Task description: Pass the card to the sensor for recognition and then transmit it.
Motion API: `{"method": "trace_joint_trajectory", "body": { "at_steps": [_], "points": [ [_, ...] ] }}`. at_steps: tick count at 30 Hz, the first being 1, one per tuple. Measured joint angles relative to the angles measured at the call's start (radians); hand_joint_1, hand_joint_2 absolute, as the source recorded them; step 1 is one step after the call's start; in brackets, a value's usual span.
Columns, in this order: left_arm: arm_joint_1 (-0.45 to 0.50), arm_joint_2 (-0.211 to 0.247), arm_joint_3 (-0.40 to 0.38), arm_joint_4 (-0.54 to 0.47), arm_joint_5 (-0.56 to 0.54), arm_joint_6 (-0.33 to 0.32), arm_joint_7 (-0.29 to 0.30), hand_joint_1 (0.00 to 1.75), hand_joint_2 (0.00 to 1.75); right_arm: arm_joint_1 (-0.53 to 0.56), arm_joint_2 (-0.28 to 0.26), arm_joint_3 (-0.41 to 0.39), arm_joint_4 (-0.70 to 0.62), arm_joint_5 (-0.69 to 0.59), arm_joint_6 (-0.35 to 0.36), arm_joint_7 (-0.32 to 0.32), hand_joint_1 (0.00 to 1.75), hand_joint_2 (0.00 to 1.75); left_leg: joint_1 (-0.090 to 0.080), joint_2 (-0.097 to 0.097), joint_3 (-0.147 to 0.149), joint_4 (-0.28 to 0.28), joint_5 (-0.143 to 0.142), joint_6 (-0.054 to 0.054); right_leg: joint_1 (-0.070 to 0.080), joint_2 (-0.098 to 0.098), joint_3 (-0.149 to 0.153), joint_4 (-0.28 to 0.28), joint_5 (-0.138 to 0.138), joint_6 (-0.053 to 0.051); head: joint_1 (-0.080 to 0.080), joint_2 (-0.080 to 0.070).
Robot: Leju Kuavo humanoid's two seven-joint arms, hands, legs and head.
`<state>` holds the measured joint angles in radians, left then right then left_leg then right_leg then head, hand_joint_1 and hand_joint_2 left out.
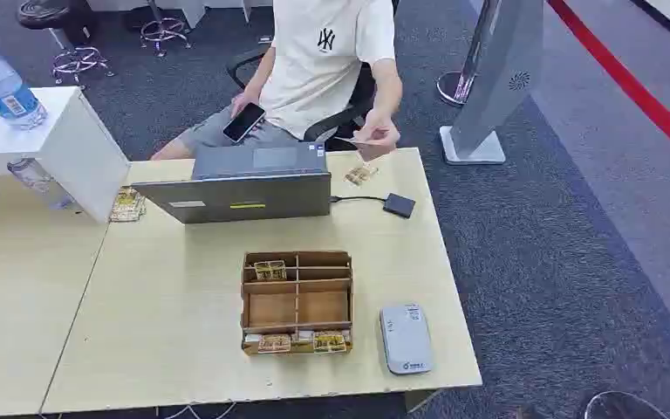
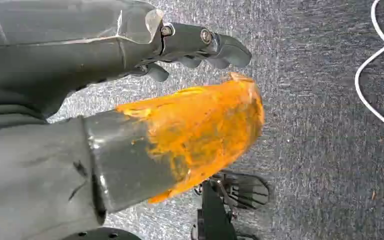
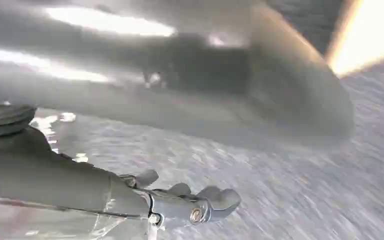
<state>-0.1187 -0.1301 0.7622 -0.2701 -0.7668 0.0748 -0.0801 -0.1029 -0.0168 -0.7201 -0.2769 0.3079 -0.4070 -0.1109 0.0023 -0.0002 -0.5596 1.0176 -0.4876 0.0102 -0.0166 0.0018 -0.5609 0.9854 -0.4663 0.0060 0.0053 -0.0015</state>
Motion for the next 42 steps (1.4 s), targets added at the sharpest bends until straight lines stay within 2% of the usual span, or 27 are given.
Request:
{"method": "trace_joint_trajectory", "body": {
  "at_steps": [3, 9, 13, 17, 24, 25, 33, 42],
  "points": [
    [0.000, -0.002, 0.013, 0.001, -0.015, 0.000, -0.003, 0.00, 0.00, -0.019, -0.012, -0.021, -0.011, -0.008, -0.020, -0.048, 0.00, 0.00, 0.000, 0.000, 0.000, 0.000, 0.000, 0.000, 0.000, 0.000, 0.000, 0.000, 0.000, 0.000, 0.000, 0.000],
    [-0.006, -0.010, 0.060, 0.005, -0.055, 0.000, -0.013, 0.00, 0.00, -0.081, -0.022, -0.092, -0.068, -0.043, -0.061, -0.226, 0.00, 0.00, 0.000, 0.000, 0.000, 0.000, 0.001, 0.000, 0.000, 0.000, 0.000, 0.000, 0.000, 0.000, 0.000, 0.000],
    [-0.007, -0.014, 0.086, 0.010, -0.074, 0.000, -0.016, 0.00, 0.00, -0.108, -0.011, -0.099, -0.150, -0.073, -0.070, -0.334, 0.00, 0.00, 0.000, 0.000, 0.000, 0.000, 0.001, 0.000, 0.000, -0.001, 0.000, 0.000, 0.000, 0.000, 0.000, 0.000],
    [-0.007, -0.016, 0.105, 0.017, -0.086, 0.000, -0.023, 0.00, 0.00, -0.112, 0.018, -0.076, -0.271, -0.100, -0.082, -0.394, 0.00, 0.00, 0.000, 0.000, 0.000, 0.000, 0.001, 0.000, 0.000, 0.000, 0.000, 0.000, 0.000, 0.000, 0.000, 0.000],
    [-0.007, -0.023, 0.123, 0.018, -0.100, 0.000, -0.028, 0.00, 0.00, -0.085, 0.074, 0.016, -0.496, -0.118, -0.128, -0.443, 0.00, 0.00, 0.000, 0.000, 0.000, 0.000, 0.001, 0.000, 0.000, 0.000, 0.000, 0.000, 0.000, 0.000, 0.000, 0.000],
    [-0.007, -0.024, 0.126, 0.018, -0.100, 0.000, -0.029, 0.00, 0.00, -0.077, 0.082, 0.032, -0.529, -0.117, -0.137, -0.449, 0.00, 1.75, 0.000, 0.000, 0.000, 0.000, 0.001, 0.000, 0.000, 0.000, 0.000, 0.000, 0.000, 0.000, 0.000, 0.000],
    [-0.006, -0.025, 0.144, 0.024, -0.104, 0.000, -0.036, 0.00, 0.00, -0.012, 0.150, 0.173, -0.785, -0.063, -0.191, -0.484, 0.00, 1.75, 0.000, 0.000, 0.000, 0.000, 0.001, 0.000, 0.000, 0.000, 0.000, 0.001, 0.000, 0.000, 0.000, 0.000],
    [-0.002, -0.029, 0.145, 0.026, -0.108, 0.002, -0.037, 0.00, 0.00, 0.055, 0.223, 0.331, -1.036, 0.113, -0.225, -0.520, 0.00, 1.75, 0.000, 0.000, 0.000, 0.000, 0.001, 0.000, 0.000, 0.000, 0.000, 0.001, 0.000, 0.000, 0.000, 0.000]
  ]
}}
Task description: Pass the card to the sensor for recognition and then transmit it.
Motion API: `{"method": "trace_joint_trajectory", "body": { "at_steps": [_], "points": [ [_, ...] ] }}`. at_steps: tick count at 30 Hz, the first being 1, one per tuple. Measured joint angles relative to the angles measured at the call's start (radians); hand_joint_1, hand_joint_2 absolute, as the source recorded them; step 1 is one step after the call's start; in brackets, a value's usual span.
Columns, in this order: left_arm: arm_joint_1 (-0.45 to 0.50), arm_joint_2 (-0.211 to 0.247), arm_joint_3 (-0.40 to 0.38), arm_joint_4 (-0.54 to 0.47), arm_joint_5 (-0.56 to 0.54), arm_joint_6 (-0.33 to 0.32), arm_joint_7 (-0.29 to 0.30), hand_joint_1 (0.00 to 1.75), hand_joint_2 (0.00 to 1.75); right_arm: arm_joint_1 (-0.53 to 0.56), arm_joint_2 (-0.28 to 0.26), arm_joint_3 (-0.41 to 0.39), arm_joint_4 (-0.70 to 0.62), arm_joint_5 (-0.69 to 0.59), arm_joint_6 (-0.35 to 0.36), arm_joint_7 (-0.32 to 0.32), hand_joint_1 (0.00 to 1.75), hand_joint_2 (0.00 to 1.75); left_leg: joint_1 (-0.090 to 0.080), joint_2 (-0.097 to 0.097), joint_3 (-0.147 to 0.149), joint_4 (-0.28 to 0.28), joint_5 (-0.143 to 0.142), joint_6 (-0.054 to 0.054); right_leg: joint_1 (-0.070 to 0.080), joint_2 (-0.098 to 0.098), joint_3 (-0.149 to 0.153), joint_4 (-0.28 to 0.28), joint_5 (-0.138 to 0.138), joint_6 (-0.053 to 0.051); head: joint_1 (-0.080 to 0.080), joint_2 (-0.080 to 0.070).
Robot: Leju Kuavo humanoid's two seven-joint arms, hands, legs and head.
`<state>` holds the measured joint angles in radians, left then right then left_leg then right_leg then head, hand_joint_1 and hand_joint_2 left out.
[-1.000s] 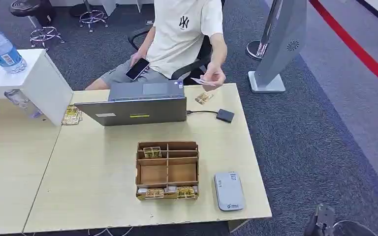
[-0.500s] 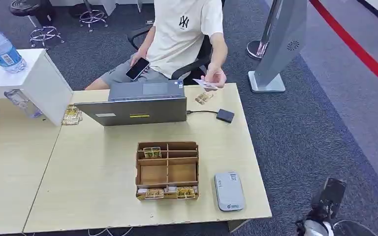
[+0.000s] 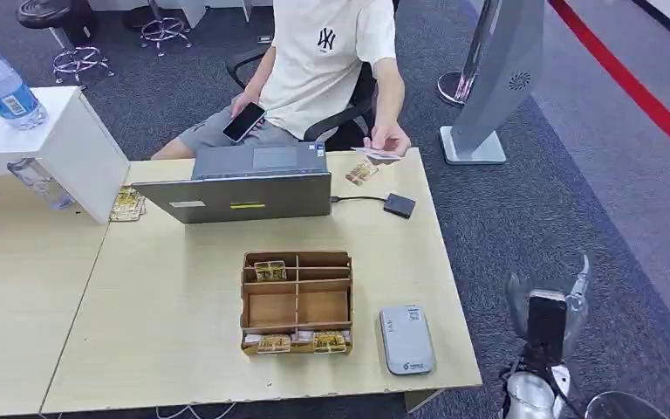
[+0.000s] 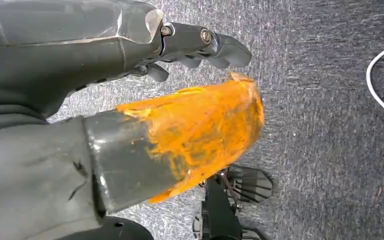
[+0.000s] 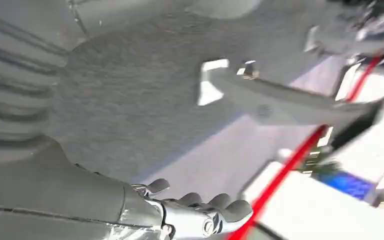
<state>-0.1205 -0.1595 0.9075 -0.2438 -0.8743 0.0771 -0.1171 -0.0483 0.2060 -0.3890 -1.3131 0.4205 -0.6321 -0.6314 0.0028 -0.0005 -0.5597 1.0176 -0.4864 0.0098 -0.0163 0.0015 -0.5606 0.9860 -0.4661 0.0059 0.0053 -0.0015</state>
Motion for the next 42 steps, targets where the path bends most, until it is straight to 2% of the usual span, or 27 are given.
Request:
{"method": "trace_joint_trajectory", "body": {
  "at_steps": [12, 18, 22, 31, 42],
  "points": [
    [0.004, -0.005, 0.015, 0.000, -0.022, 0.001, 0.004, 0.00, 0.00, 0.012, 0.064, 0.214, -0.239, 0.351, -0.027, -0.030, 0.00, 1.75, 0.000, 0.000, 0.000, 0.000, 0.000, 0.000, 0.000, 0.000, 0.000, 0.000, 0.000, 0.000, 0.000, 0.000],
    [0.004, -0.008, 0.015, 0.006, -0.037, 0.000, 0.015, 0.00, 0.00, -0.018, 0.072, 0.314, -0.286, 0.559, -0.038, -0.041, 0.00, 1.75, 0.000, 0.000, 0.000, 0.000, 0.000, 0.000, 0.000, 0.000, 0.000, 0.000, 0.000, 0.000, 0.000, 0.000],
    [0.003, -0.010, 0.015, 0.008, -0.050, -0.002, 0.022, 0.00, 0.00, -0.051, 0.071, 0.382, -0.290, 0.694, -0.042, -0.023, 0.00, 1.75, 0.000, 0.000, 0.000, 0.000, 0.000, 0.000, 0.000, 0.000, 0.000, 0.000, 0.000, 0.000, 0.000, 0.000],
    [0.000, -0.013, 0.015, 0.008, -0.068, -0.005, 0.034, 0.00, 0.00, -0.147, 0.055, 0.544, -0.264, 0.882, -0.046, 0.119, 0.00, 1.75, 0.000, 0.000, 0.000, 0.000, 0.001, -0.001, 0.000, 0.000, 0.000, 0.001, 0.000, 0.000, 0.000, 0.000],
    [-0.005, -0.014, 0.016, 0.009, -0.087, -0.015, 0.046, 0.00, 0.00, -0.302, -0.030, 0.781, -0.097, 1.013, -0.050, 0.337, 0.00, 1.75, 0.000, 0.000, 0.000, 0.000, 0.001, 0.000, 0.000, 0.000, 0.000, 0.001, 0.001, -0.001, 0.000, 0.000]
  ]
}}
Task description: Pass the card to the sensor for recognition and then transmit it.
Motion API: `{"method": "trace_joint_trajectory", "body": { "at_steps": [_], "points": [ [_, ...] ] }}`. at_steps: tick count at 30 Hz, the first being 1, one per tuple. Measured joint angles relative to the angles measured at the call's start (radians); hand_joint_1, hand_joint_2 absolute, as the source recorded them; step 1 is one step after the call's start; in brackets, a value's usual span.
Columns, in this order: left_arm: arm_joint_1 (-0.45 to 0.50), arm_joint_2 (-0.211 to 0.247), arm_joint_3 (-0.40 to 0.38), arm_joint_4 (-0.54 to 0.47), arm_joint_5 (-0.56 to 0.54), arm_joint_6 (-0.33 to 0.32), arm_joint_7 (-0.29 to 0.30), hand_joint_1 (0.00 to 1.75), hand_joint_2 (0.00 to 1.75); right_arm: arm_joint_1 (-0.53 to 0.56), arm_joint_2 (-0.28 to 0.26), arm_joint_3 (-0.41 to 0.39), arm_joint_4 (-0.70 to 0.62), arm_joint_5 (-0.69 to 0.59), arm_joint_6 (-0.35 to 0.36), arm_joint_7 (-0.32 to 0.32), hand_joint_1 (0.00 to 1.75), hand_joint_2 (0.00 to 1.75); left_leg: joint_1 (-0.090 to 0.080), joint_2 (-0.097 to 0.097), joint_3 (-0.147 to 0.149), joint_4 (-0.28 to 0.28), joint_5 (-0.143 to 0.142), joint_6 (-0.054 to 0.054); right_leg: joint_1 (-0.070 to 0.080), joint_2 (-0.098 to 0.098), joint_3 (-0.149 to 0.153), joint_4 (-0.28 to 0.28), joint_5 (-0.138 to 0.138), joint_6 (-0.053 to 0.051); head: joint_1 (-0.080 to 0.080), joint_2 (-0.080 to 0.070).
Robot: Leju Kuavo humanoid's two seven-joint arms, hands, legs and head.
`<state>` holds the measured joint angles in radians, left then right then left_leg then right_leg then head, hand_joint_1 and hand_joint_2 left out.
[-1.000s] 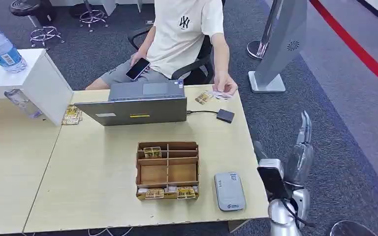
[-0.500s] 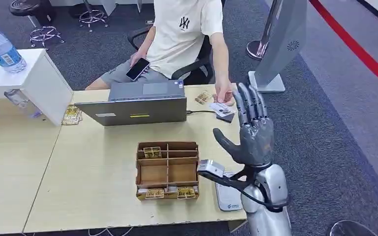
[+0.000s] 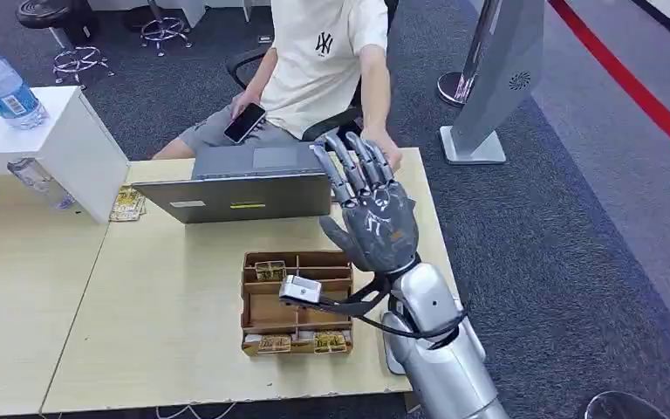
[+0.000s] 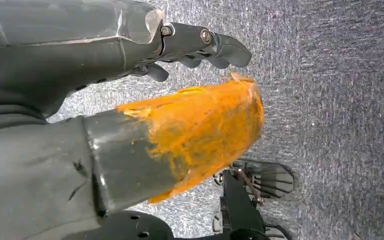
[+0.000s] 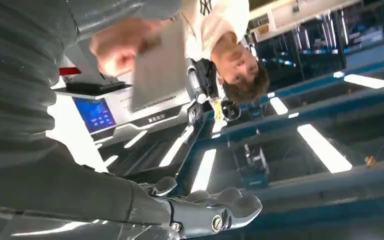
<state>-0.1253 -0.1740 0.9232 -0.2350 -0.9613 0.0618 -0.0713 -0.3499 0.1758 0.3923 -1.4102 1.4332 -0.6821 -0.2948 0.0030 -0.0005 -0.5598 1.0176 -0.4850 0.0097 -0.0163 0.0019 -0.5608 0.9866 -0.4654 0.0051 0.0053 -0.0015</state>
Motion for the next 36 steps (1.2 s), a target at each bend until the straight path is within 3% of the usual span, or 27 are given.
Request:
{"method": "trace_joint_trajectory", "body": {
  "at_steps": [5, 6, 7, 8, 18, 36],
  "points": [
    [0.000, 0.000, 0.001, 0.000, -0.010, -0.008, 0.003, 0.00, 0.00, -0.069, -0.034, 0.091, 0.140, 0.014, -0.001, 0.075, 0.00, 1.75, 0.000, 0.000, 0.000, 0.000, 0.000, 0.000, 0.000, 0.000, 0.000, 0.000, 0.000, 0.000, 0.000, 0.000],
    [0.000, 0.000, 0.001, 0.000, -0.011, -0.008, 0.004, 0.00, 0.00, -0.082, -0.042, 0.107, 0.170, 0.014, -0.002, 0.088, 0.66, 1.75, 0.000, 0.000, 0.000, 0.000, 0.000, 0.000, 0.000, 0.000, 0.000, 0.000, 0.000, 0.000, 0.000, 0.000],
    [0.001, 0.000, 0.001, 0.000, -0.012, -0.009, 0.005, 0.00, 0.00, -0.095, -0.049, 0.121, 0.196, 0.014, -0.002, 0.099, 1.54, 1.75, 0.000, 0.000, 0.000, 0.000, 0.000, 0.000, 0.000, 0.000, 0.000, 0.000, 0.000, 0.000, 0.000, 0.000],
    [0.001, 0.000, 0.002, 0.000, -0.013, -0.009, 0.005, 0.00, 0.00, -0.106, -0.055, 0.133, 0.222, 0.013, -0.002, 0.109, 1.75, 1.75, 0.000, 0.000, 0.000, 0.000, 0.000, 0.000, 0.000, 0.000, 0.000, 0.000, 0.000, 0.000, 0.000, 0.000],
    [0.008, 0.000, 0.018, 0.008, -0.022, -0.020, 0.006, 0.00, 0.00, -0.193, -0.106, 0.238, 0.442, -0.015, -0.008, 0.202, 1.75, 1.75, 0.000, 0.000, 0.000, 0.000, 0.000, 0.000, 0.000, 0.000, 0.000, 0.000, 0.000, 0.000, 0.000, 0.000],
    [0.019, -0.005, 0.031, 0.008, -0.026, -0.029, 0.007, 0.00, 0.00, -0.214, -0.122, 0.272, 0.527, -0.035, -0.009, 0.205, 1.75, 1.75, 0.000, 0.000, 0.000, 0.000, 0.000, 0.000, 0.000, 0.000, 0.000, 0.000, 0.000, 0.000, 0.000, 0.000]
  ]
}}
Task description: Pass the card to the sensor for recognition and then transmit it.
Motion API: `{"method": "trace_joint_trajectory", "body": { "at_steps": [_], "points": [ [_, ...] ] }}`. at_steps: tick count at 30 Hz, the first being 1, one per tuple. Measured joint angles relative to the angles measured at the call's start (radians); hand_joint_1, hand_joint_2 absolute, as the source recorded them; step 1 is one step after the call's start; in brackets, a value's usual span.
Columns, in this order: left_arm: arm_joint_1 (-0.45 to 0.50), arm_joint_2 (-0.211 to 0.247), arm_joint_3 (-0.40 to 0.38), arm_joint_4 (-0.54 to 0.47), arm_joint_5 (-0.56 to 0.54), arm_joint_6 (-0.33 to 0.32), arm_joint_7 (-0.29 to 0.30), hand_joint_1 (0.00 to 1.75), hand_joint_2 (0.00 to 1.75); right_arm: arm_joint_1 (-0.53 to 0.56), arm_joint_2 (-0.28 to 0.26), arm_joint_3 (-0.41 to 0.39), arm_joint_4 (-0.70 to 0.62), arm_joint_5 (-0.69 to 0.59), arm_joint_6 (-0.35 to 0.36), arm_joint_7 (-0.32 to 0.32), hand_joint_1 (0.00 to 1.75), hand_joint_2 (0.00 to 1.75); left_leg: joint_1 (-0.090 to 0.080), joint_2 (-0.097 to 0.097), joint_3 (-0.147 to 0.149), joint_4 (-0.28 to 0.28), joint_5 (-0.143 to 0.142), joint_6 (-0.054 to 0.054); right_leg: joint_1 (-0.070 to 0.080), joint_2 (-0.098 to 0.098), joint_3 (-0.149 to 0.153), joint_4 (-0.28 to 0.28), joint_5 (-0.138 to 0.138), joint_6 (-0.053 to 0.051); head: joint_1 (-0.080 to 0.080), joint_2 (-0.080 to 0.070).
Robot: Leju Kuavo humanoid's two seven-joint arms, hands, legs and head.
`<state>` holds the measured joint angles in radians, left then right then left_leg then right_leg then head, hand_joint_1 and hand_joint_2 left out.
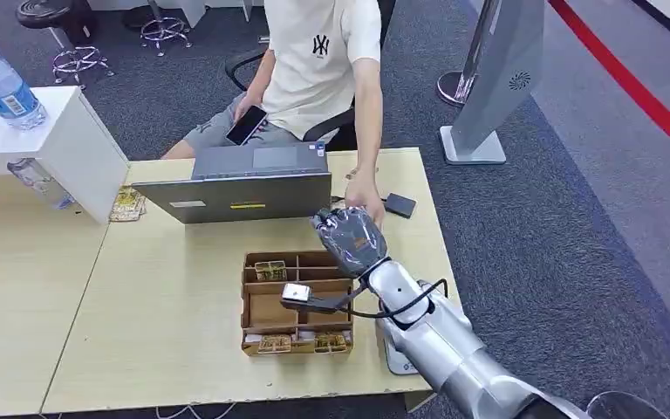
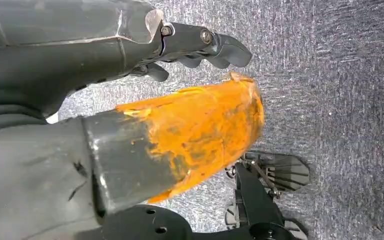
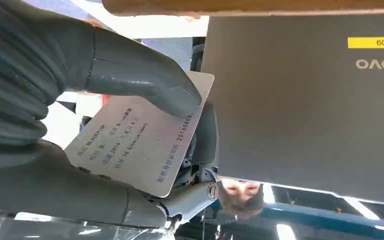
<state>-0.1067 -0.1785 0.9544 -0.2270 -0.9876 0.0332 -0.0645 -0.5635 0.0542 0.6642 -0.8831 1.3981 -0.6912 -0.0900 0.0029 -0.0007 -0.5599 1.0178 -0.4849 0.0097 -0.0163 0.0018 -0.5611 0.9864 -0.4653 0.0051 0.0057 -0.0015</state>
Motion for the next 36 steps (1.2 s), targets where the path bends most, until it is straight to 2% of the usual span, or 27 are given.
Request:
{"method": "trace_joint_trajectory", "body": {
  "at_steps": [9, 13, 20, 24, 36],
  "points": [
    [0.001, 0.000, 0.002, 0.000, -0.001, 0.001, -0.002, 0.00, 0.00, 0.005, -0.004, 0.008, -0.008, -0.056, 0.000, 0.000, 1.75, 1.75, 0.000, 0.000, 0.000, 0.000, 0.000, 0.000, 0.000, 0.000, 0.000, 0.000, 0.000, 0.000, 0.000, 0.000],
    [0.004, -0.002, 0.003, 0.000, 0.000, 0.003, -0.008, 0.00, 0.00, 0.037, -0.009, -0.006, -0.064, -0.144, 0.000, -0.009, 1.75, 1.75, 0.000, 0.000, 0.000, 0.000, 0.000, 0.000, 0.000, 0.000, 0.000, 0.000, 0.000, 0.000, 0.000, 0.000],
    [0.012, -0.005, 0.019, 0.000, 0.008, 0.003, -0.018, 0.00, 0.00, 0.119, -0.021, -0.066, -0.203, -0.290, 0.005, -0.034, 1.75, 1.75, 0.000, 0.000, 0.000, 0.000, 0.000, 0.000, 0.000, 0.000, -0.001, 0.000, 0.000, 0.000, 0.000, 0.000],
    [0.016, -0.005, 0.028, 0.000, 0.013, 0.005, -0.019, 0.00, 0.00, 0.177, -0.027, -0.116, -0.302, -0.389, 0.044, -0.064, 1.75, 1.75, 0.000, 0.000, 0.000, 0.000, 0.000, 0.000, 0.000, 0.000, -0.001, 0.000, 0.000, 0.000, 0.000, 0.000],
    [0.016, -0.006, 0.051, 0.000, 0.019, 0.010, -0.029, 0.00, 0.00, 0.253, -0.043, -0.217, -0.452, -0.554, 0.109, -0.122, 1.75, 1.75, 0.000, 0.000, -0.001, 0.000, 0.000, 0.000, 0.000, 0.000, -0.001, 0.000, 0.000, 0.000, 0.000, 0.000]
  ]
}}
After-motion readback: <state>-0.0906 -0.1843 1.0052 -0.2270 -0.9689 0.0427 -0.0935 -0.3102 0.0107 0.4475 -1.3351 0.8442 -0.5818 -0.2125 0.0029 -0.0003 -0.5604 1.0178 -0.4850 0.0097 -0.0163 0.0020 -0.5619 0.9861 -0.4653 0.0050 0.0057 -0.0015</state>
